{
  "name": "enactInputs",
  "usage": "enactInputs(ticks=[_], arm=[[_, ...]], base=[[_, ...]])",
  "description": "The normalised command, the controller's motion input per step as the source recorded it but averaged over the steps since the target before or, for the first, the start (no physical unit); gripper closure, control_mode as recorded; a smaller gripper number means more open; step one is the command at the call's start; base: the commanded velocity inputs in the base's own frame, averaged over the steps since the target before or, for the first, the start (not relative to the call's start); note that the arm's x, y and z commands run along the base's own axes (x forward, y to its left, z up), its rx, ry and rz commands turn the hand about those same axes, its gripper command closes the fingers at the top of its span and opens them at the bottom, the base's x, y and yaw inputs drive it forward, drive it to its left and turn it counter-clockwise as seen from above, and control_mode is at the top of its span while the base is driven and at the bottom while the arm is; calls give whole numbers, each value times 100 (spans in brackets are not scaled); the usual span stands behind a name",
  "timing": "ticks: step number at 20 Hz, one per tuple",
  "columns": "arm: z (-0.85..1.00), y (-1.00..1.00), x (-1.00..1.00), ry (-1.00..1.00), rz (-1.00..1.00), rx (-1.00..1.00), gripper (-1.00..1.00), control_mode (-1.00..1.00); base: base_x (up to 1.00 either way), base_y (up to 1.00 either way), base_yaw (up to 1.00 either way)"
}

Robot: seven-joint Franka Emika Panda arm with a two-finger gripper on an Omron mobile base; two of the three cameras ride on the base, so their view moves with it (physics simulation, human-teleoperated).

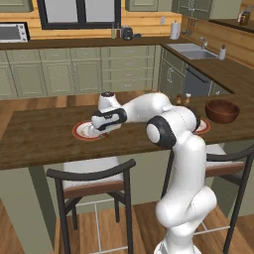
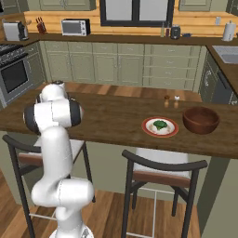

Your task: Pick the chicken drumstick and broccoli from their plates and place them in the bowl. Then put the bowl in the fridge.

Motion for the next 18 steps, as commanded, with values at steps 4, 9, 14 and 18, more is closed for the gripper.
enactInputs(ticks=[4,9,14,18], arm=[[74,-64,-80,2,-5,0,100,-100],[84,-70,-62,11,-15,-1,100,-100],[81,-83,-99,0,-3,0,100,-100],[64,-73,-100,-2,-1,0,100,-100]], base=[[0,0,0],[0,0,0],[0,0,0],[0,0,0]])
